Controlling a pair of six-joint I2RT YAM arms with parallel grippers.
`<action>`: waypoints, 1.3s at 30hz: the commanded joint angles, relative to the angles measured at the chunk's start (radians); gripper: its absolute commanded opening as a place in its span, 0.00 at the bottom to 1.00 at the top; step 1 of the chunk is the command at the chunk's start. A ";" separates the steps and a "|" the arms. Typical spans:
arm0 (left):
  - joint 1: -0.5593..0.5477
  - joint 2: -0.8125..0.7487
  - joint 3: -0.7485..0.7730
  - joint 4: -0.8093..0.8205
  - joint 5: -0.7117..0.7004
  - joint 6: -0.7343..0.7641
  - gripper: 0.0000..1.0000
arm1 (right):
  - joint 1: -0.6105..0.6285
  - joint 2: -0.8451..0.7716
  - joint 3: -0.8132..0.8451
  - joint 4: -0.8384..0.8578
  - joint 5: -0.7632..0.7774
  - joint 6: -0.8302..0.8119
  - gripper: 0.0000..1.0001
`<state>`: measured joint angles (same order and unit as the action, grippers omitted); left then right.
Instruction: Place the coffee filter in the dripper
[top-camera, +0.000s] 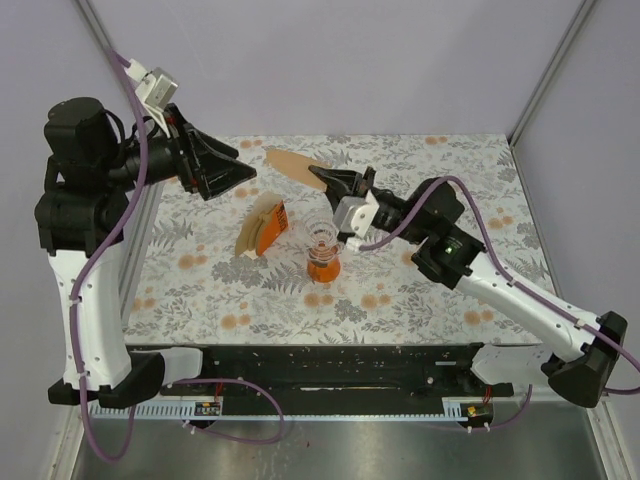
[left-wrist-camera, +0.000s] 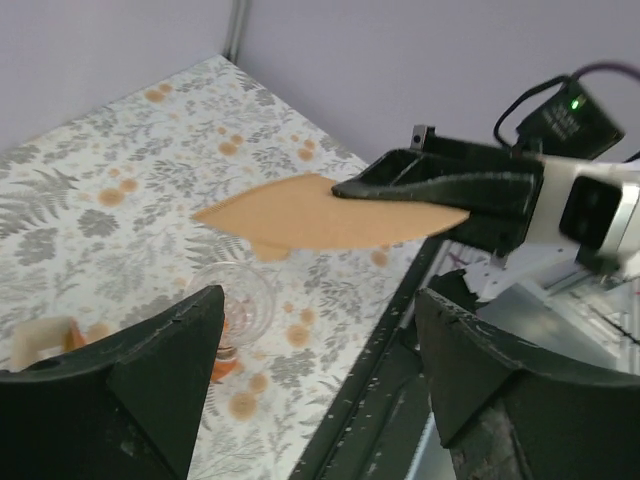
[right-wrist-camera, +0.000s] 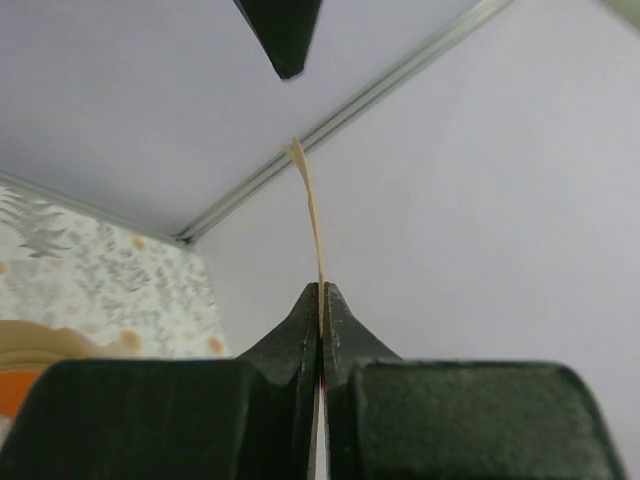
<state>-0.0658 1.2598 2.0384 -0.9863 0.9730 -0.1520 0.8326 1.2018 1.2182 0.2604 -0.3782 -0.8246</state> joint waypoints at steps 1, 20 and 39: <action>0.003 0.000 -0.041 0.216 0.073 -0.334 0.84 | 0.126 0.031 -0.023 0.213 0.163 -0.560 0.00; 0.030 -0.025 -0.179 0.253 -0.024 -0.296 0.89 | 0.249 0.131 -0.013 0.384 0.410 -0.881 0.00; 0.038 -0.039 -0.355 0.437 0.073 -0.429 0.76 | 0.250 0.240 0.027 0.396 0.453 -0.903 0.00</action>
<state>-0.0254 1.2297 1.7504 -0.6052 1.0397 -0.5495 1.0744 1.4288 1.1904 0.5831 0.0673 -1.7123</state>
